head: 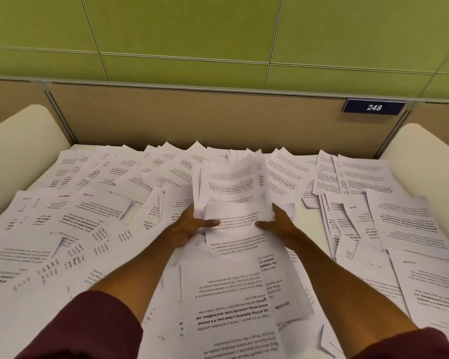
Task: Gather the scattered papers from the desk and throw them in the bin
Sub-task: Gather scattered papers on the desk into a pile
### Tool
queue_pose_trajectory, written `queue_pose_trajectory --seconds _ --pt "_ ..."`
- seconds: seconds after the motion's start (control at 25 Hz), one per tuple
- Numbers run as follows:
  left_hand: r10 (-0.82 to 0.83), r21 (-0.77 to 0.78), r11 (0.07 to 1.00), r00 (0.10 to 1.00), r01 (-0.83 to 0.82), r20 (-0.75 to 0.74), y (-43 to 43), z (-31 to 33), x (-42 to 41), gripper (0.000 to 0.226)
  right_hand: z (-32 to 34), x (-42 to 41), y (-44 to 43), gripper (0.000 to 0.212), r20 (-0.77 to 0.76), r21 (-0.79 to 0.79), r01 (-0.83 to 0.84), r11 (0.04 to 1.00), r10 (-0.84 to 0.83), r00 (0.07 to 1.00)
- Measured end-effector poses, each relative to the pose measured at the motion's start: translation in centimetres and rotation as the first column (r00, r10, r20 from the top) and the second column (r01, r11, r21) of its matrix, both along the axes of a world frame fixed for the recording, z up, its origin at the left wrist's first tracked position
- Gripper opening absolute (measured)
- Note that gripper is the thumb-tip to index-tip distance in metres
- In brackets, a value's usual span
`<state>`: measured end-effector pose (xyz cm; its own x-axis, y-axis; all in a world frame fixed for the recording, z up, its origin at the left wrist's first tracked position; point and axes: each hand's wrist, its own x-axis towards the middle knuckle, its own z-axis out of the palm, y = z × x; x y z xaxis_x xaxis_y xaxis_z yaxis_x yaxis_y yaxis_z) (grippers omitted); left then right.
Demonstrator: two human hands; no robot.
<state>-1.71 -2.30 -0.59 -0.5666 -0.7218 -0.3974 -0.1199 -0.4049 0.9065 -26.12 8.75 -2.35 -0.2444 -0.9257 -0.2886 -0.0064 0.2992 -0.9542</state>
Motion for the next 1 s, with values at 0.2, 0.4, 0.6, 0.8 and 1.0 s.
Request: queue_pose_trajectory --seconds 0.2,0.4,0.6,0.8,1.0 --pt "-0.172 -0.048 0.973 0.845 0.227 0.507 0.0 0.1 2.6 0.063 0.7 -0.4 0.6 0.043 -0.066 0.018 0.103 0.995 -0.101 0.993" --pt "-0.342 0.024 0.716 0.321 0.698 0.883 0.0 -0.9 3.3 0.110 -0.9 -0.4 0.7 0.052 -0.163 0.097 0.175 0.980 -0.158 0.974" --pt "-0.267 -0.157 0.739 0.499 0.655 0.824 0.9 -2.0 2.6 0.117 -1.0 -0.3 0.7 0.054 -0.156 0.098 0.172 0.980 -0.155 0.976" --pt "0.007 -0.319 0.928 0.848 0.192 0.530 -1.1 0.3 2.2 0.089 -1.6 -1.0 1.4 0.057 -0.177 0.086 0.156 0.984 -0.139 0.974" --pt "0.209 -0.287 0.952 0.910 -0.105 0.359 -2.0 1.9 1.7 0.062 -2.1 -1.2 1.4 0.054 -0.182 0.099 0.148 0.984 -0.129 0.975"
